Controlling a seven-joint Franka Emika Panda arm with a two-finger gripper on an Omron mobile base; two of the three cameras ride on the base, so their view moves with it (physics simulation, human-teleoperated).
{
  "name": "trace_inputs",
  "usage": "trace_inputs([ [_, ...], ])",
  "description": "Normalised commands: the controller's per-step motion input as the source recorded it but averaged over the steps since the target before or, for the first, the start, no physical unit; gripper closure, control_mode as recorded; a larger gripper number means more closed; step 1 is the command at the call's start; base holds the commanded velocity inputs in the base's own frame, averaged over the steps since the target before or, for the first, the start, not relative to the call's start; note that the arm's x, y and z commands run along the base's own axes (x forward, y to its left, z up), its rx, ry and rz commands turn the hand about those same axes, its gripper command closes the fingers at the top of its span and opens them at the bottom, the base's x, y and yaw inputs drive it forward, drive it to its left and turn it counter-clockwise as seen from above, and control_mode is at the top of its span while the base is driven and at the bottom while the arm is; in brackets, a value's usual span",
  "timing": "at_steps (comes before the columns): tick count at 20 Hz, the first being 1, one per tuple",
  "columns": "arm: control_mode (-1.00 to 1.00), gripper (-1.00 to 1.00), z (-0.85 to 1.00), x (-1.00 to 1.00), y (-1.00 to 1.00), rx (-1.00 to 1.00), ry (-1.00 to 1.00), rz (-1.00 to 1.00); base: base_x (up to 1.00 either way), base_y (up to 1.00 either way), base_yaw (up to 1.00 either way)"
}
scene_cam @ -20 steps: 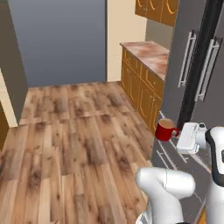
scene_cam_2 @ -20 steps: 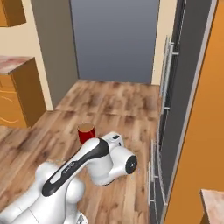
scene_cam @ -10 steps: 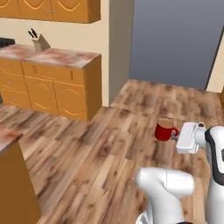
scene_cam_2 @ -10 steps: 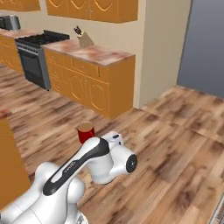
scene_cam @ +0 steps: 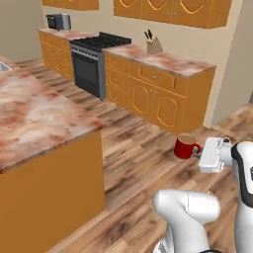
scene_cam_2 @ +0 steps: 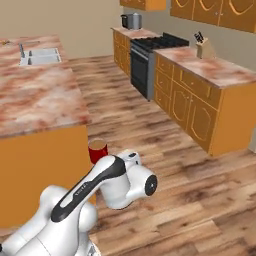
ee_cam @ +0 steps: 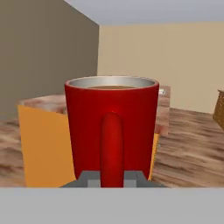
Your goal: Pick up the brewed coffee from the coffee machine and place it next to the breakfast plate on the dining counter.
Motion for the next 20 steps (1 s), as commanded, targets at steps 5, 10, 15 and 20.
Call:
trace_inputs([
  [5, 1.00, 1.00, 0.00, 0.00, 0.00, 0.00, 0.00, 0.00, 0.09, 0.76, 0.68],
  [10, 1.00, 1.00, 0.00, 0.00, 0.00, 0.00, 0.00, 0.00, 0.11, 1.00, 0.50],
  [15, 1.00, 1.00, 0.00, 0.00, 0.00, 0.00, 0.00, 0.00, 0.25, 1.00, 0.35],
  [20, 1.00, 1.00, 0.00, 0.00, 0.00, 0.00, 0.00, 0.00, 0.49, 1.00, 0.24],
])
